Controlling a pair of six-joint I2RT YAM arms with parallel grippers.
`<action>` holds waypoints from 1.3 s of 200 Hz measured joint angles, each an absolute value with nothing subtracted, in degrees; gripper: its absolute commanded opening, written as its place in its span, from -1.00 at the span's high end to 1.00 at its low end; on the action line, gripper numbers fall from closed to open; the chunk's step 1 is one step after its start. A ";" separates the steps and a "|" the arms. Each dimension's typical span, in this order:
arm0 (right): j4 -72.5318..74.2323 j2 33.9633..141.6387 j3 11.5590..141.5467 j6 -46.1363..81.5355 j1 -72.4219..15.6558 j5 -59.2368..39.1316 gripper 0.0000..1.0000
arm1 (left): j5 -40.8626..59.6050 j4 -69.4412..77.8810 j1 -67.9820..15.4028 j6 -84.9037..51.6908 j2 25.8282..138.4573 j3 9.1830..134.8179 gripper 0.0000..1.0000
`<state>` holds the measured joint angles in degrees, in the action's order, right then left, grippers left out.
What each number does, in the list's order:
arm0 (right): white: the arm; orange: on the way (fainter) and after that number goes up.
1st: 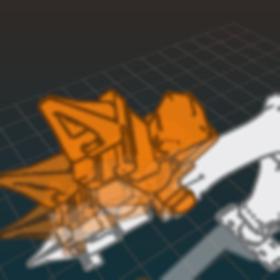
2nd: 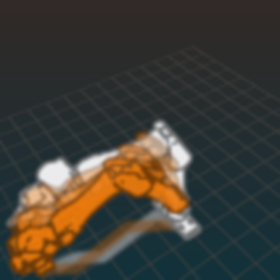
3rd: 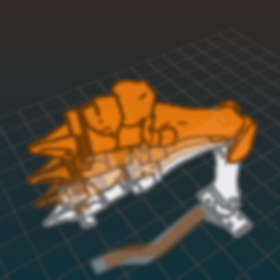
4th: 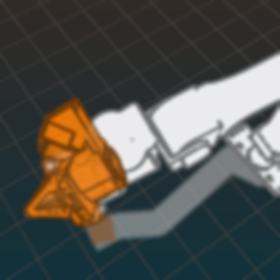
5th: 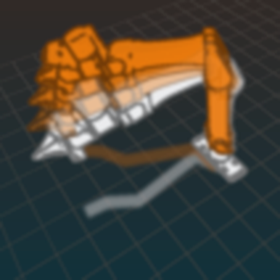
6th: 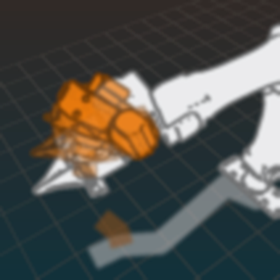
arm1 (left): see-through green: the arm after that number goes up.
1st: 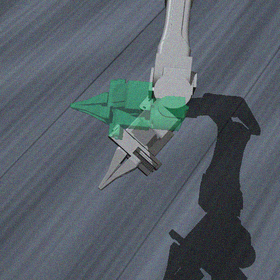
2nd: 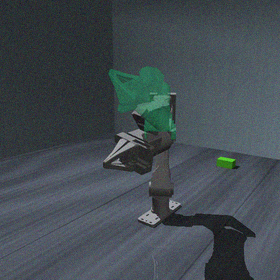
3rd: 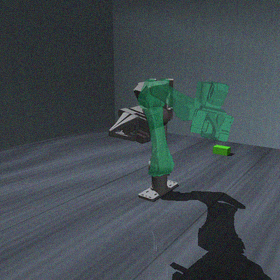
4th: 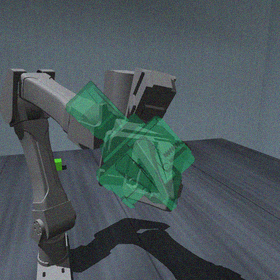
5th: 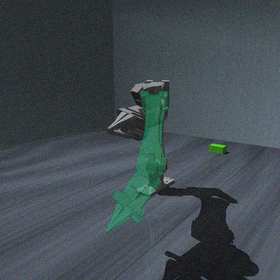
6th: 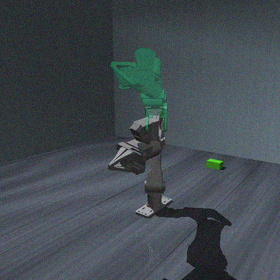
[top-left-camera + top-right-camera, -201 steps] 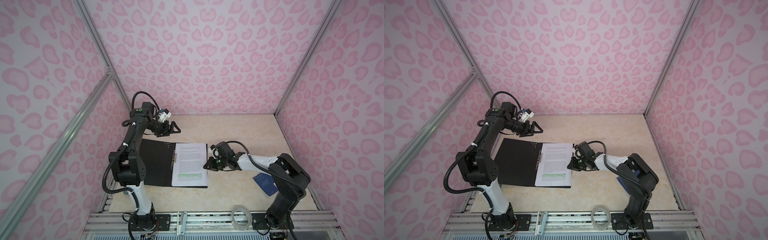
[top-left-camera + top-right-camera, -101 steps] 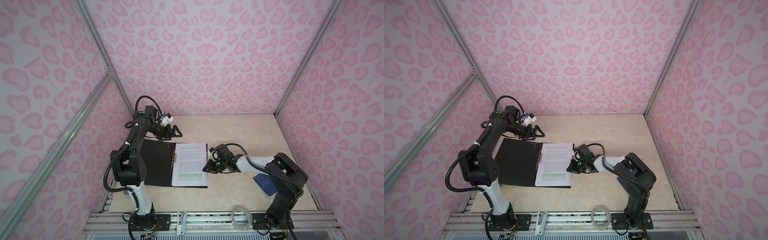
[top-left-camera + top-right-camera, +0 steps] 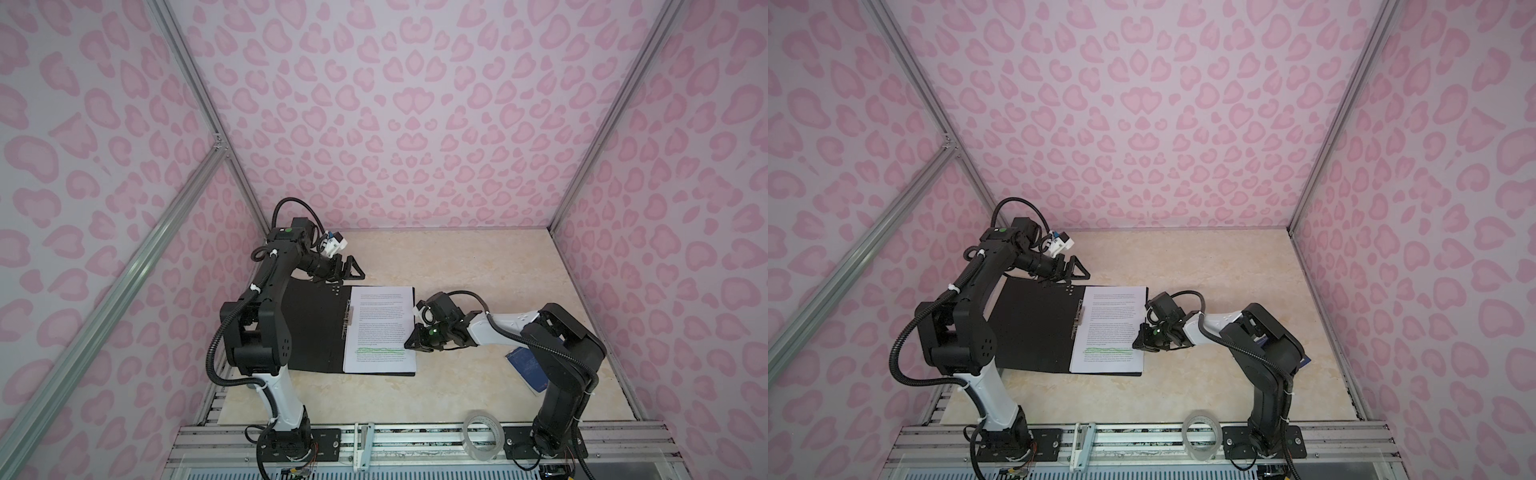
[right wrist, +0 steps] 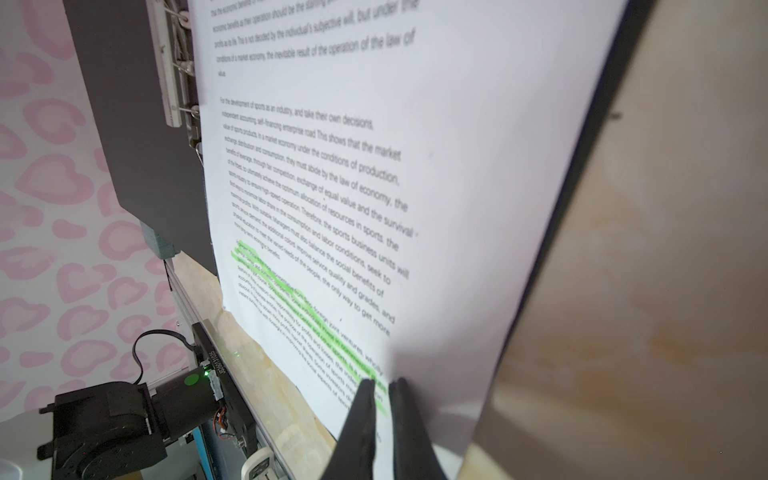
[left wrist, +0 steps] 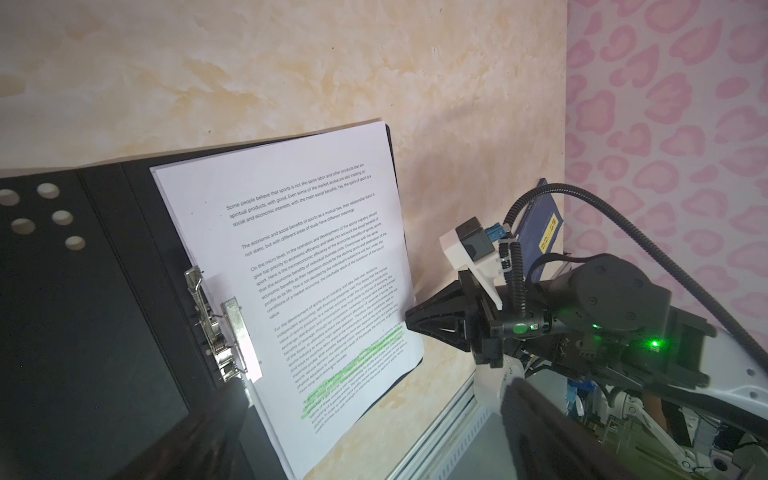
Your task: Put the files into the folder
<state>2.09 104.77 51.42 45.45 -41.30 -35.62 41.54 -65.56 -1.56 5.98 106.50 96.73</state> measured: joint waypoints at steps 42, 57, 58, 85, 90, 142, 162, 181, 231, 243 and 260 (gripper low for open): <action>2.00 104.77 51.64 45.43 -41.54 -35.09 0.69 | 41.52 -63.81 -1.56 5.89 105.25 91.98 -0.98; 1.98 104.75 51.64 45.43 -41.58 -34.94 0.68 | 41.41 -62.33 -1.56 5.52 104.40 89.49 -0.98; 1.98 104.73 51.64 45.43 -41.58 -34.92 0.67 | 41.39 -62.22 -1.56 5.54 104.36 89.34 -0.98; 1.41 103.72 52.56 45.30 -41.60 -34.79 0.65 | 39.57 -58.61 -1.56 4.27 101.23 83.07 -0.97; 1.34 103.35 52.73 45.25 -41.63 -34.70 0.65 | 39.13 -57.95 -1.56 4.05 100.73 82.13 -0.97; -1.54 97.60 52.42 44.36 -41.60 -32.75 0.56 | 34.72 -52.77 -1.56 1.98 99.13 74.11 -0.96; -1.76 95.22 49.89 44.31 -41.60 -31.86 0.57 | 34.04 -52.01 -1.56 1.91 99.22 72.97 -0.97; -1.50 94.13 46.65 44.49 -41.63 -31.70 0.59 | 34.24 -51.16 -1.56 1.93 100.22 72.60 -0.96; 2.98 93.69 40.03 48.18 -41.80 -32.62 0.60 | 35.64 -47.64 -1.69 2.07 100.49 68.27 -0.96; 4.19 93.82 39.59 48.53 -41.87 -32.71 0.61 | 35.59 -46.87 -1.67 1.91 100.68 68.23 -0.96; 5.37 94.08 39.53 49.08 -41.89 -33.04 0.62 | 35.53 -46.04 -1.69 1.74 101.43 68.23 -0.96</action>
<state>5.37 94.08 39.53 49.08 -41.89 -33.04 35.53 -46.04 -1.69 1.74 101.43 68.23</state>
